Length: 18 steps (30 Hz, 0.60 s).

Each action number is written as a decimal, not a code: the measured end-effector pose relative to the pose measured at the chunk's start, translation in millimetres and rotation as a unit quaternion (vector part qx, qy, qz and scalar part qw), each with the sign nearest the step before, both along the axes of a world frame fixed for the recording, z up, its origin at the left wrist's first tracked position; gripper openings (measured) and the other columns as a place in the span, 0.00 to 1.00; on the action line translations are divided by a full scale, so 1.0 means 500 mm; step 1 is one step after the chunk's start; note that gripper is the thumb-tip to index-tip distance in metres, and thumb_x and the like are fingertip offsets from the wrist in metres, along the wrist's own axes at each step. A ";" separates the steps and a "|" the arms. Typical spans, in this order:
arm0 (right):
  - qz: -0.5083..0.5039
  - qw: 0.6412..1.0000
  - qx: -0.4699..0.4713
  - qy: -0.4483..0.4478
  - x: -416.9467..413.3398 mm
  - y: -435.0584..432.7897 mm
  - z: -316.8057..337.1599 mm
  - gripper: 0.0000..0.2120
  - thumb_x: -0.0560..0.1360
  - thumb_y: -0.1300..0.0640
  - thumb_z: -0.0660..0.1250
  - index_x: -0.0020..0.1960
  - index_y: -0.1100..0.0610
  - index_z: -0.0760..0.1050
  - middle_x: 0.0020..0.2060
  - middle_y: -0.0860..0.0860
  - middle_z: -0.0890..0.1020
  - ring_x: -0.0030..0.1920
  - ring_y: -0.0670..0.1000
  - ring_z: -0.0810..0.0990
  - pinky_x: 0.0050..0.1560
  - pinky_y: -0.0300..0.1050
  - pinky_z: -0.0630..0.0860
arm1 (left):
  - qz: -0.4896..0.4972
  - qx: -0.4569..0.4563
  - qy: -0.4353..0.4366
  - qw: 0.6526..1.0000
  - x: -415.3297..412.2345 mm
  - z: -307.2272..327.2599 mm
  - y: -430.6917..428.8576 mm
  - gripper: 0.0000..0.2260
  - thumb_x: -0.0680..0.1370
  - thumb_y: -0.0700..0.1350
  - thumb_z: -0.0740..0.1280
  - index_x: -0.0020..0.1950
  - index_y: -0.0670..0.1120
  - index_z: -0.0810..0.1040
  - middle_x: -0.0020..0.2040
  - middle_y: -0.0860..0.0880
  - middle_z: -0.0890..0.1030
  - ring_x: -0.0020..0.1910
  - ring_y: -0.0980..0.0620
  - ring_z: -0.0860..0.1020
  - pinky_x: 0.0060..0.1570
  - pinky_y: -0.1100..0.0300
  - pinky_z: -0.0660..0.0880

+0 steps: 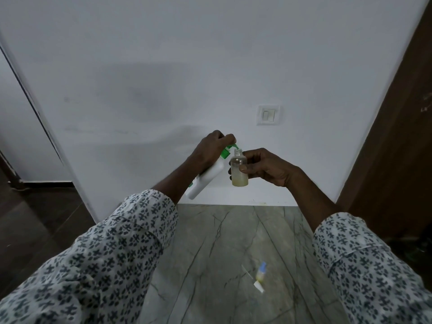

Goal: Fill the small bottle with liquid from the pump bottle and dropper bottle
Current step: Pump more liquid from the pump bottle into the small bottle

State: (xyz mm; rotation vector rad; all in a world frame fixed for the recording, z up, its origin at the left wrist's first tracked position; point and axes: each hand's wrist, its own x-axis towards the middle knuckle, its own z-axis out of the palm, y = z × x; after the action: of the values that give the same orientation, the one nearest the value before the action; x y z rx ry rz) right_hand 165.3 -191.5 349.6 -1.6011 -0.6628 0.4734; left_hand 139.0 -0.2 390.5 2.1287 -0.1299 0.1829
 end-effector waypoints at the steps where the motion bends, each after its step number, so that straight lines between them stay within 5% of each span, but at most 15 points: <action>1: -0.001 1.000 0.001 -0.001 0.000 0.000 -0.001 0.17 0.74 0.67 0.68 0.63 0.66 0.75 0.56 0.64 0.81 0.57 0.63 0.81 0.59 0.56 0.77 | 0.000 0.004 0.001 1.000 0.002 0.000 0.000 0.27 0.64 0.66 0.61 0.48 0.45 0.76 0.45 0.46 0.78 0.48 0.41 0.78 0.52 0.42 0.75; 8: -0.007 1.000 0.012 -0.001 0.008 -0.008 0.011 0.21 0.72 0.64 0.69 0.64 0.67 0.74 0.57 0.65 0.80 0.58 0.64 0.80 0.60 0.58 0.76 | 0.003 0.027 -0.013 1.000 0.016 -0.004 -0.003 0.24 0.77 0.62 0.61 0.52 0.41 0.76 0.43 0.48 0.76 0.42 0.48 0.75 0.48 0.50 0.73; 13: -0.009 1.000 0.017 -0.002 0.011 -0.010 0.018 0.20 0.72 0.65 0.68 0.64 0.67 0.74 0.57 0.66 0.80 0.57 0.64 0.81 0.59 0.58 0.77 | 0.009 -0.007 -0.009 1.000 0.006 0.004 -0.009 0.31 0.67 0.70 0.61 0.50 0.43 0.76 0.48 0.43 0.80 0.48 0.39 0.80 0.54 0.40 0.76; 18: -0.007 1.000 0.006 -0.003 0.009 -0.006 0.014 0.20 0.71 0.64 0.69 0.63 0.66 0.75 0.57 0.65 0.80 0.57 0.63 0.81 0.60 0.58 0.77 | 0.010 0.003 -0.013 1.000 0.007 0.004 -0.008 0.28 0.66 0.66 0.59 0.49 0.44 0.75 0.44 0.48 0.78 0.44 0.46 0.76 0.49 0.47 0.74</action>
State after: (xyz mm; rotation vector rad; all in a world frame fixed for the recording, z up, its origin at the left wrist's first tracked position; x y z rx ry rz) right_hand 169.8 -194.3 356.7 -1.5961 -0.6563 0.4537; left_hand 142.6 -4.3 392.5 2.1354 -0.1253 0.2226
